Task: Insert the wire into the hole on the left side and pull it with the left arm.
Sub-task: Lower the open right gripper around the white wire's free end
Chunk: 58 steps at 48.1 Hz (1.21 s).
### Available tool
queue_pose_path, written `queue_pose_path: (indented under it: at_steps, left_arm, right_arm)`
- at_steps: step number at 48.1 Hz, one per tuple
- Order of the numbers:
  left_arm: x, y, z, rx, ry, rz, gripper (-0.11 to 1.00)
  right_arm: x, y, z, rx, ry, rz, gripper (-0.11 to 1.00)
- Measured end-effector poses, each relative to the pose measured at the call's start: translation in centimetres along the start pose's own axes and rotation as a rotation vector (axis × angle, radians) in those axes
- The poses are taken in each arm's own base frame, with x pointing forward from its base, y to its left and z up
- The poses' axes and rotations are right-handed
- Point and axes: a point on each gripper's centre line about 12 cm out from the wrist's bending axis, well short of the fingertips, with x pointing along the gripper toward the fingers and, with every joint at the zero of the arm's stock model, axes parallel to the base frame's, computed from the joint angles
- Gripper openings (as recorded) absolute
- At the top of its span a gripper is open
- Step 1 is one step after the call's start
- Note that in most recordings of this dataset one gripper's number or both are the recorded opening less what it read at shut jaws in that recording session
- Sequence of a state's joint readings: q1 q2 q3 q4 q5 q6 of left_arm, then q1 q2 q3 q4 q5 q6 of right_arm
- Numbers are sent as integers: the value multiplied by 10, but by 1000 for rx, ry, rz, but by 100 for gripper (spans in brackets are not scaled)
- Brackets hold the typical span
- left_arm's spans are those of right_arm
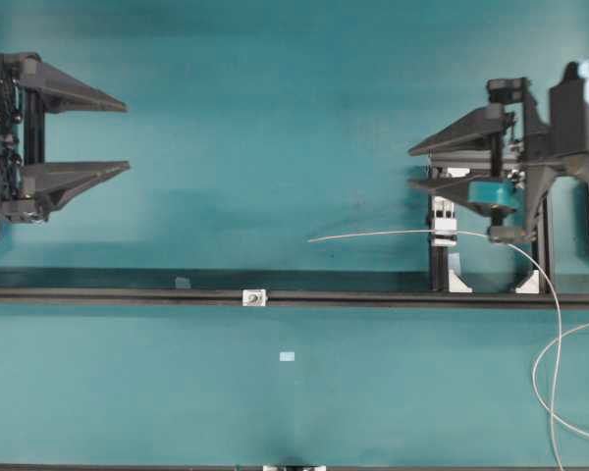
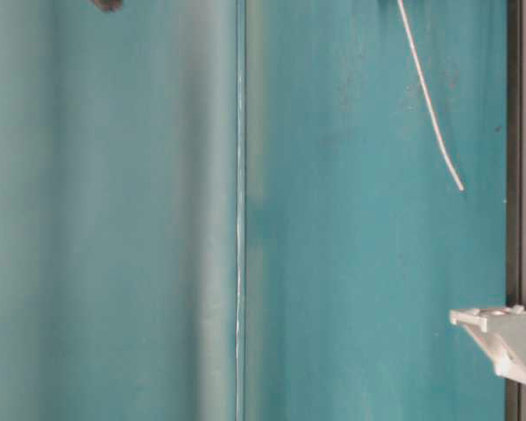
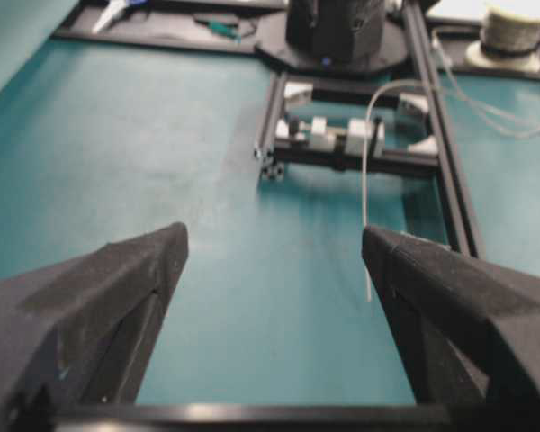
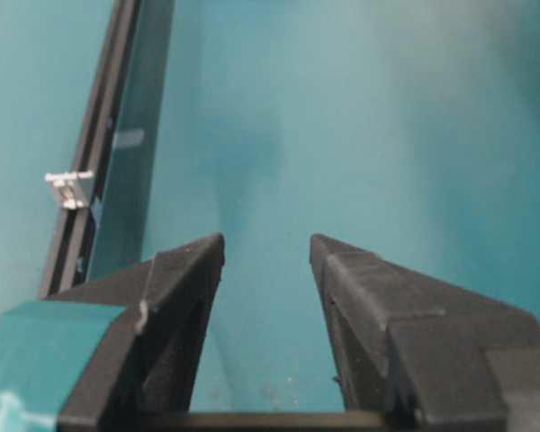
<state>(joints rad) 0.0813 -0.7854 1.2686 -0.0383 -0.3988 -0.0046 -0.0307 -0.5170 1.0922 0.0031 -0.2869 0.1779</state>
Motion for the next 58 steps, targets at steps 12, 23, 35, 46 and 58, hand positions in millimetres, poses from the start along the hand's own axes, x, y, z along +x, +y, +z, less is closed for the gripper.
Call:
queue_pose_path:
  at_steps: [12,23,35,46,58]
  left_arm:
    - [16,1,-26,1,127,8,61]
    - [25,2,-37,3,172,11,60]
    - [30,2,-46,5,194,13,60]
    - [37,3,-53,5,231,17,60]
    - [45,4,-61,9,268,18,60]
  right_arm:
    - [21,1,-14,-3,78,-1,57]
    - [35,2,-27,24,134,-3,57]
    - [45,7,-40,27,162,12,57]
    - [54,8,-49,26,192,11,57]
    - [66,11,-59,41,230,12,57]
